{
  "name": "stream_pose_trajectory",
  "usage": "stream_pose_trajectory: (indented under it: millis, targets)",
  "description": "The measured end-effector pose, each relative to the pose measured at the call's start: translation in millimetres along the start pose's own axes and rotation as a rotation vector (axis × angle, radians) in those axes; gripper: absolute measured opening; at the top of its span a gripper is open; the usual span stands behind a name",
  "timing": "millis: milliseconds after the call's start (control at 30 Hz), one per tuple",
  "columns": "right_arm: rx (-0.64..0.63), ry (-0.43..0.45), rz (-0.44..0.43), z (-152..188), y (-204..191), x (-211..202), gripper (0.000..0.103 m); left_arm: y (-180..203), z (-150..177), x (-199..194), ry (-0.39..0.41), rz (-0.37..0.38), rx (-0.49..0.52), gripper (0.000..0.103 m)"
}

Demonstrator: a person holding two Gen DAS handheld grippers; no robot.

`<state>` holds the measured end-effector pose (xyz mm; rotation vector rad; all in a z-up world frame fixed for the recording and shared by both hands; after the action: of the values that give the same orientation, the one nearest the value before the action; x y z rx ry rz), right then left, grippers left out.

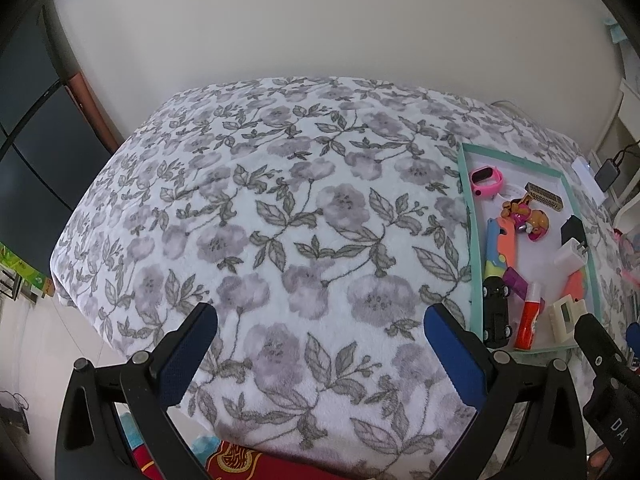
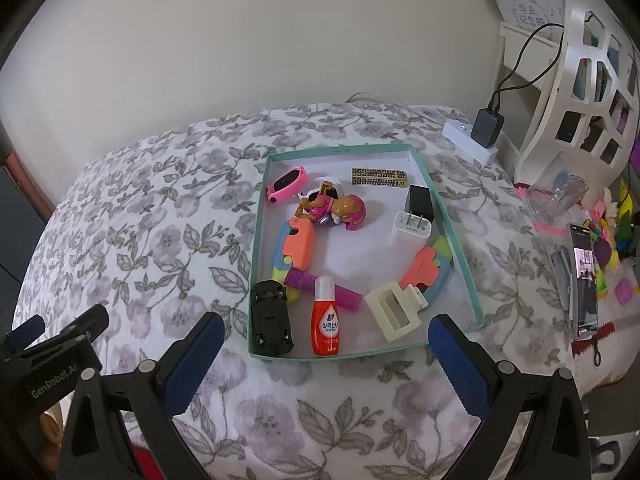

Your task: Organize rigid objects

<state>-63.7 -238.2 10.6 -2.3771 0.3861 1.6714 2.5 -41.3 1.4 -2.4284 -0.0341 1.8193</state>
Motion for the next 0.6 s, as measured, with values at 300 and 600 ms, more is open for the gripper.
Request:
stream_pose_trajectory:
  millis: [300,600]
  targets:
    - [0.004,0.006,-0.002,-0.5,-1.0,0.1,0.103,-0.1,0.5,2.8,-0.005,-0.010,0.027,0.103]
    - [0.004,0.005,-0.002,-0.7,-0.8,0.6,0.103,-0.7,0.7,3.1,-0.002,-0.012,0.047,0.103]
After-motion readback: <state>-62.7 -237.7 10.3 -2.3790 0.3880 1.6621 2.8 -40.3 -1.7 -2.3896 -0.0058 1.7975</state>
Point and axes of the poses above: each gripper's, at about its wrist camera, not at the fingertips, and x roughly the way its jaws point, y to its right, z to its underside, the point moved 2 cm from there along x, roughly the way its jaws point, and after that the axes turned 14 degrees about -y, right-handed, at the moved point
